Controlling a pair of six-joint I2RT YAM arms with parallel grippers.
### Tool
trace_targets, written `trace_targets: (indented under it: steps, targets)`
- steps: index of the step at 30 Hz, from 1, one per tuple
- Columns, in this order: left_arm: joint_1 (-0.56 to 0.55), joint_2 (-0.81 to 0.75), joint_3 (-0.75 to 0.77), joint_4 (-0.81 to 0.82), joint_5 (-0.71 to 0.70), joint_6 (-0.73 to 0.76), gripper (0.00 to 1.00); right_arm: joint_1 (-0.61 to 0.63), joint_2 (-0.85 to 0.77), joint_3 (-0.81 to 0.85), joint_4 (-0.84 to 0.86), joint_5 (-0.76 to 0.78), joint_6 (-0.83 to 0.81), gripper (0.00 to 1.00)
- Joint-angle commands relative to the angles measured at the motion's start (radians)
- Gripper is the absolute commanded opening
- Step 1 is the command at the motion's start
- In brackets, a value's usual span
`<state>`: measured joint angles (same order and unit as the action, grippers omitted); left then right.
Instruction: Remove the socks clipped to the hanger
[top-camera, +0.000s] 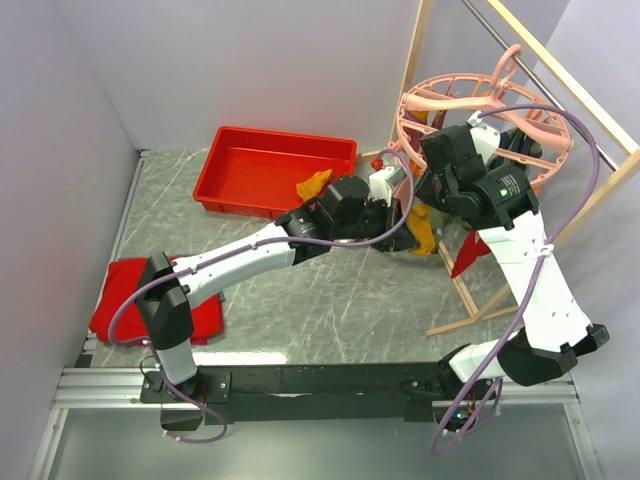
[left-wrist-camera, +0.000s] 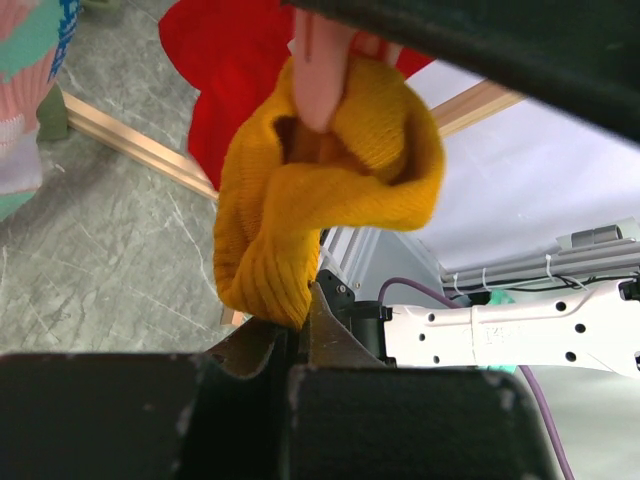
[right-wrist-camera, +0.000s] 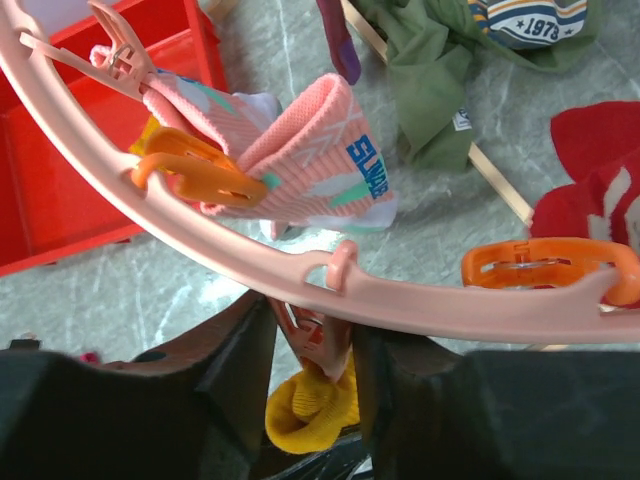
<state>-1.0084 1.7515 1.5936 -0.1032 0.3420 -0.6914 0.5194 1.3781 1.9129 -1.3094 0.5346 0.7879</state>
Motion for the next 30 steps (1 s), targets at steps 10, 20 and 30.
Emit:
trace_targets:
  steps: [10,20,30]
  targets:
    - [-0.007,0.002,0.026,-0.003,0.003,0.018,0.01,0.005,-0.033,-0.041,0.061,0.028,-0.032,0.00]
    - [-0.007,-0.056,-0.075,-0.043,-0.018,0.046,0.01,0.005,-0.105,-0.107,0.148,0.027,-0.090,0.00]
    - [-0.001,-0.090,-0.109,-0.053,-0.037,0.036,0.01,0.004,-0.182,-0.178,0.248,-0.024,-0.148,0.00]
